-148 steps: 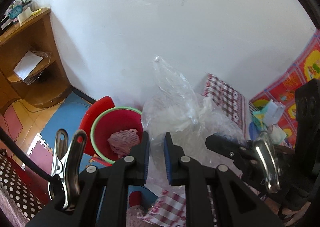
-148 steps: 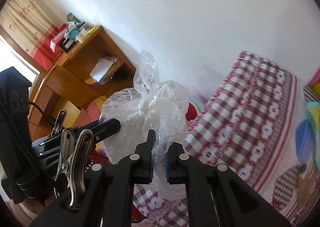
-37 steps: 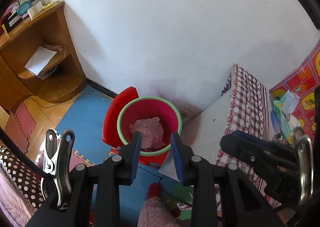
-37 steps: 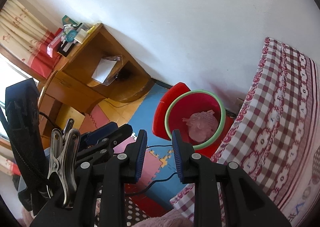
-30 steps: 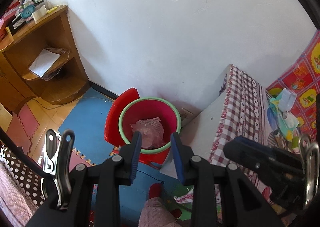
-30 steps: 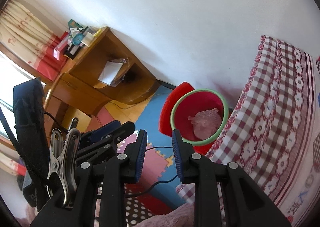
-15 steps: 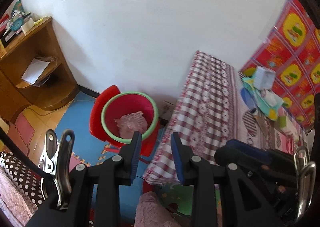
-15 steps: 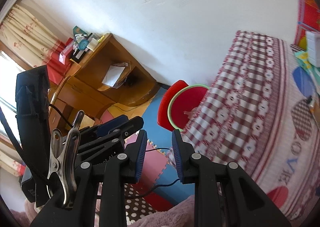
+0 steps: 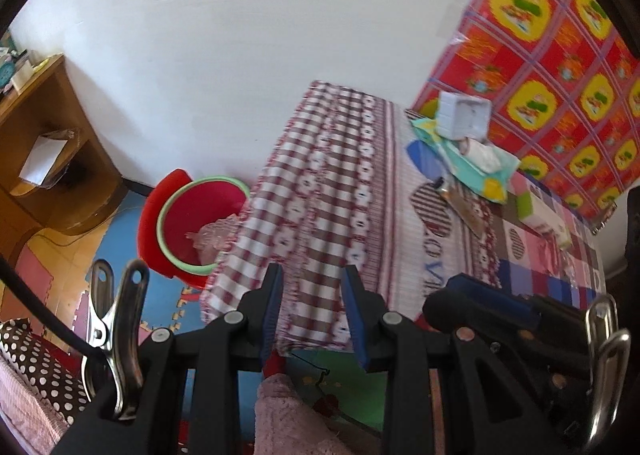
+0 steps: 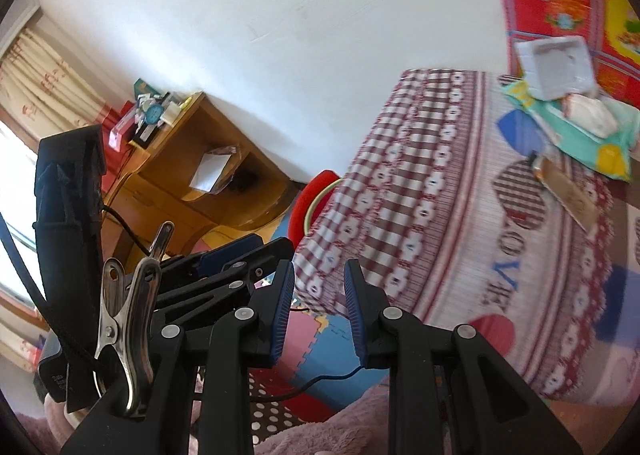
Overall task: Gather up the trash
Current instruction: 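Move both grippers back over the trash on the bed, then lower both grippers toward the amber glass bottle beside the wet-wipe pack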
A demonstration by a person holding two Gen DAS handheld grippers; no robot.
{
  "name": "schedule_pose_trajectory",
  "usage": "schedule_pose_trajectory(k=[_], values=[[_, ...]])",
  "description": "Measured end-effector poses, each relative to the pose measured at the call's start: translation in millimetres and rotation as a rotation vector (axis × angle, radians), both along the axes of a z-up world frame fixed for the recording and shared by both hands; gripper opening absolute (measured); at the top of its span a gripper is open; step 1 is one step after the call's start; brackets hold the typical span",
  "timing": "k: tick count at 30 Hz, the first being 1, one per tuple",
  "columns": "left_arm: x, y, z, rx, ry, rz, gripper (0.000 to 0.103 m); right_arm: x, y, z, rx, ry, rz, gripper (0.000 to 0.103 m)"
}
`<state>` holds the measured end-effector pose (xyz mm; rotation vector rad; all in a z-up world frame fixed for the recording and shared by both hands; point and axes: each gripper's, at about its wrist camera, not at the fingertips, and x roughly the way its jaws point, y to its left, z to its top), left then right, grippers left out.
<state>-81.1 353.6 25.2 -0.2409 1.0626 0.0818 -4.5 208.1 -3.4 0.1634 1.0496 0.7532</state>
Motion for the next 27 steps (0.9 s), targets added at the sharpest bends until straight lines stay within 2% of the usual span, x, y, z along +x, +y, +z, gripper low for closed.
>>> schedule_pose_trajectory(k=[8,11,17,27], values=[[0,-41,4,-0.003,-0.016,-0.056,0.031,-5,-40,6,0.005,-0.021,-0.05,0.027],[5,-52,1,0.001,0.003,-0.07,0.031,0,-51,5,-0.007,-0.017,-0.07,0.027],[13,-69,4,-0.009,-0.006,-0.077,0.031,8,-74,12,-0.03,-0.052,-0.097,0.027],[41,-92,5,-0.031,-0.002,-0.117,0.031,29,-107,17,-0.029,-0.058,-0.157,0.027]])
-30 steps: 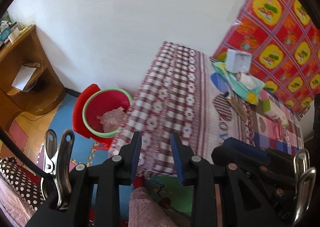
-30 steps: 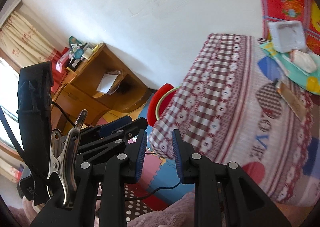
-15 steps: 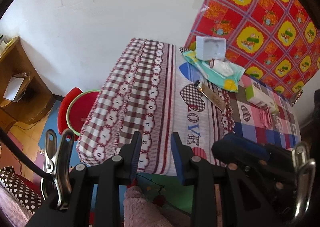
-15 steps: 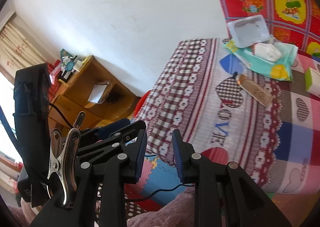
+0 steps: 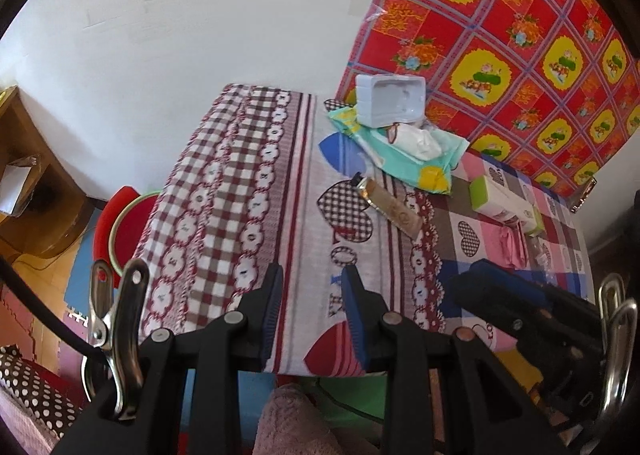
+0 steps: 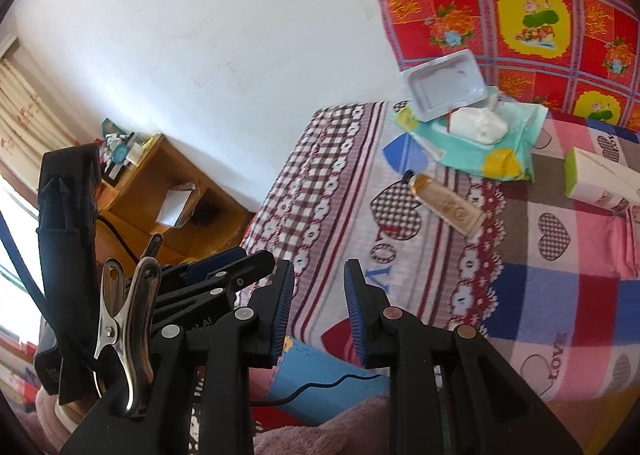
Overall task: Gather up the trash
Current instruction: 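Lower both grippers toward the amber glass bottle beside the wet-wipe pack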
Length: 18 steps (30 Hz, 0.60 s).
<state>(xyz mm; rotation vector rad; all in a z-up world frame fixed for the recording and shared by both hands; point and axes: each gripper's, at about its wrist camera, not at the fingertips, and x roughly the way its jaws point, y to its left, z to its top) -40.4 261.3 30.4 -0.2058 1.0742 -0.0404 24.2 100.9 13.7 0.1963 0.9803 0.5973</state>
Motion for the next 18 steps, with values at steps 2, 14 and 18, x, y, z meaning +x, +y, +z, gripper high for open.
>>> schedule_pose_trajectory(k=[2,14,18], values=[[8,-3,-1,-0.002,-0.001,-0.005,0.031,6,-7,-2,-0.007,0.001,-0.02,0.027],[55,-17,-19,-0.022,0.034,-0.065,0.031,39,-37,-16,-0.01,0.026,-0.106,0.027],[65,-22,-25,-0.013,0.057,-0.078,0.031,44,-44,-21,-0.012,0.035,-0.132,0.027]])
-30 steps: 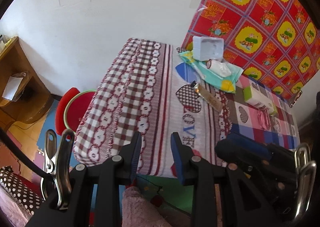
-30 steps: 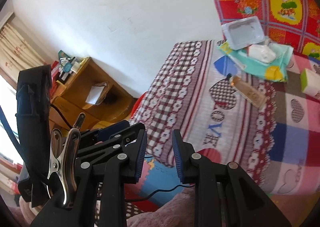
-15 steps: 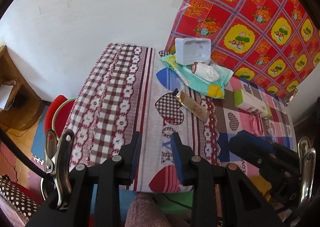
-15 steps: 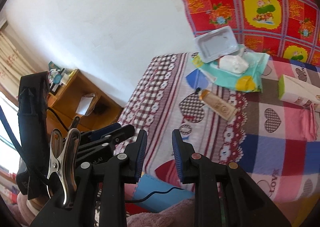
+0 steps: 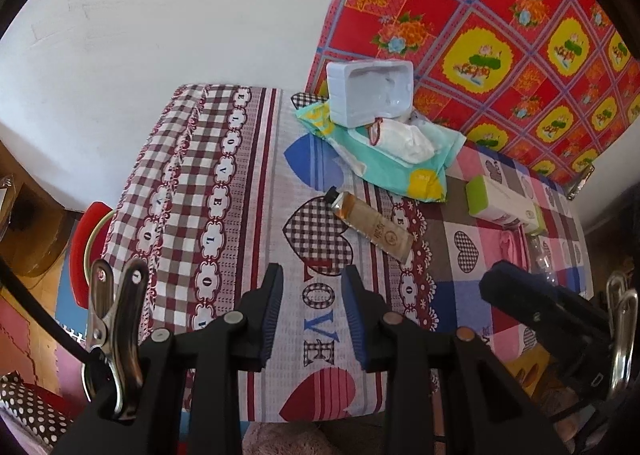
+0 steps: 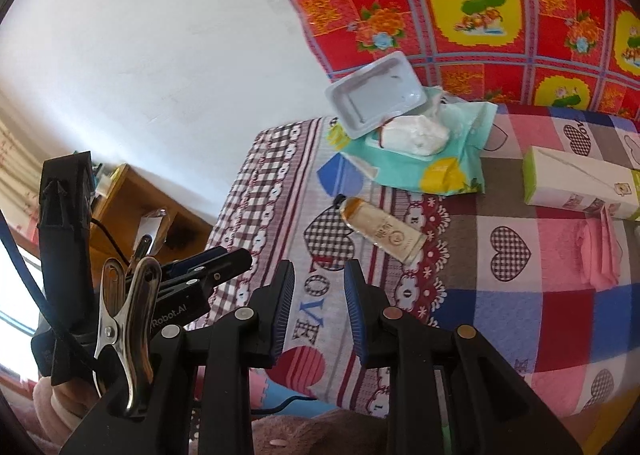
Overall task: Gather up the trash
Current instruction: 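Lower both grippers toward the amber glass bottle beside the wet-wipe pack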
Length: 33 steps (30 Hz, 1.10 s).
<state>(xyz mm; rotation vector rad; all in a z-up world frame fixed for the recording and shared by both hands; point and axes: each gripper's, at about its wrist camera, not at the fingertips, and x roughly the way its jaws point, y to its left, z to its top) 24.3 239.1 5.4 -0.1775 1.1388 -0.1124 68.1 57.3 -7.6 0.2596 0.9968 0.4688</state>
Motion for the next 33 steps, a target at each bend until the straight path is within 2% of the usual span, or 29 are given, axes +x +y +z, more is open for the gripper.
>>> schedule_pose_trajectory(k=[8,19,23,27,33], values=[[14,-16,-9,-0.01,0.034,0.003,0.036,10,-13,-5,-0.017,0.009,-0.008,0.027],[30,-48,-24,-0.008,0.078,0.062,0.037,36,-46,-9,-0.033,0.02,0.026,0.027],[38,-60,-29,-0.018,0.087,0.084,0.044,46,-60,-13,-0.033,0.038,0.034,0.029],[51,-69,-37,-0.023,0.101,0.12,0.049,56,-71,-19,-0.03,0.057,0.049,0.03],[70,-75,-50,-0.024,0.121,0.201,0.05,68,-80,-26,-0.016,0.07,0.079,0.03]])
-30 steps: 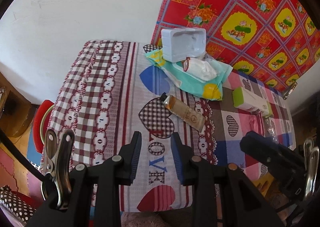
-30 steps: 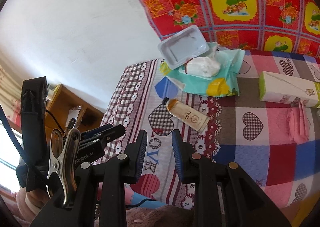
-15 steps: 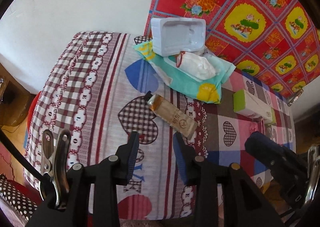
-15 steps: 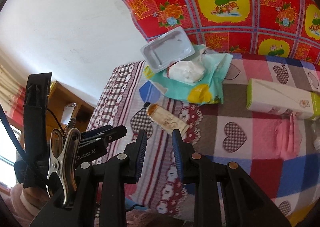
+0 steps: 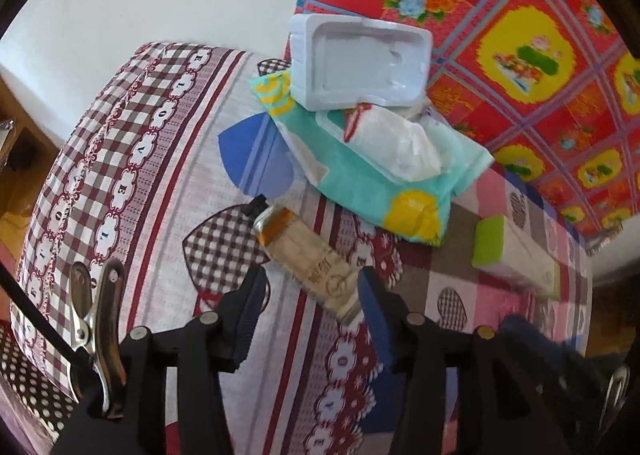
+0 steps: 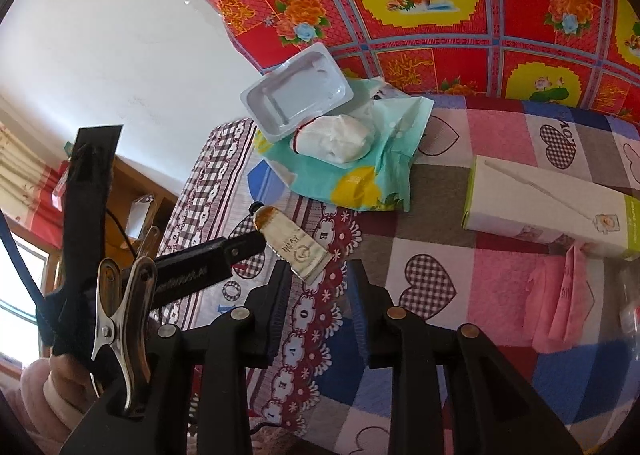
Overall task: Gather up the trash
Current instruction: 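Lower both grippers toward the amber glass bottle beside the wet-wipe pack, then close the left gripper around the amber glass bottle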
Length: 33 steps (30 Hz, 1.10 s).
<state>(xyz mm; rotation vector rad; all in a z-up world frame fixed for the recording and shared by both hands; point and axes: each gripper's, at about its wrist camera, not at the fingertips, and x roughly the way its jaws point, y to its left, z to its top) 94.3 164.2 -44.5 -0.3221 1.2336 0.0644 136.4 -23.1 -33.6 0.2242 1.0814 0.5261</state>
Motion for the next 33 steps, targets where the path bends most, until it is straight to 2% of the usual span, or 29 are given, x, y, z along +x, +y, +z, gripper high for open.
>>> schedule_pose_trajectory(k=[17,25,30,33], values=[[39,-12,-35,0.13,0.062,0.14,0.051,30,-19,-15,0.057,0.052,0.065,0.03],[45,-21,-45,0.215,0.076,0.129,0.052,35,-19,-18,0.084,0.06,0.089,0.03],[50,-22,-47,0.218,0.064,0.134,0.059,36,-17,-20,0.095,0.067,0.104,0.03],[60,-20,-48,0.217,0.06,0.137,0.059,37,-16,-21,0.097,0.07,0.109,0.03]])
